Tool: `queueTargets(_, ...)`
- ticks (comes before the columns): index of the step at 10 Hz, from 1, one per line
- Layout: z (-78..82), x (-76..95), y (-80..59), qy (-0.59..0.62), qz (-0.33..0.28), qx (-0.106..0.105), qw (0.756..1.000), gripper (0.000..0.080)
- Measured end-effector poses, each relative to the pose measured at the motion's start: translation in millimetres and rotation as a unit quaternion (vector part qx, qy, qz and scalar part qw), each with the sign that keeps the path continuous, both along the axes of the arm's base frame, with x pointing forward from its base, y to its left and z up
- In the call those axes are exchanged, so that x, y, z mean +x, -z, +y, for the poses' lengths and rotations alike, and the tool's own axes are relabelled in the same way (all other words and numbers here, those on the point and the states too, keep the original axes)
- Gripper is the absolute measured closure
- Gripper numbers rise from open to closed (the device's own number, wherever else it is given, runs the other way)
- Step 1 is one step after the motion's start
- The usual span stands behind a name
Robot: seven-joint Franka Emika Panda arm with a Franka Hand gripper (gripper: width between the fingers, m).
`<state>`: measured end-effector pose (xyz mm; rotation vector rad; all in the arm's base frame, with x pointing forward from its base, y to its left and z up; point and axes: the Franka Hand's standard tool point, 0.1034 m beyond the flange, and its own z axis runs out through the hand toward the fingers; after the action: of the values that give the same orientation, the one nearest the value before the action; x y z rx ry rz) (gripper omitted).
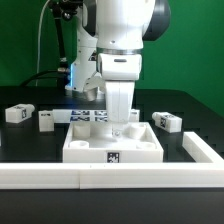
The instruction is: Assemble one leg
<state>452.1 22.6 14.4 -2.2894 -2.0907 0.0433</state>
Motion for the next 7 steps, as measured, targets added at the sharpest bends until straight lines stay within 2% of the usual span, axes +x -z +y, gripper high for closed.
queueTargets(1, 0.0, -0.1, 0.1, 0.0, 0.0, 0.0, 1.0, 0.0284)
queueTargets(2, -0.1, -0.1, 0.1, 0.0, 0.0, 0.0, 1.0, 0.0284)
queueTargets(4, -0.1, -0.1, 0.1, 0.0, 0.0, 0.0, 1.0, 0.056)
queueTargets(5, -0.1, -0.1, 0.1, 0.0, 0.0, 0.0, 1.0, 0.0729)
queueTargets(7, -0.2, 0.6, -0.4, 0.0, -0.001, 0.0, 1.0, 0.0741)
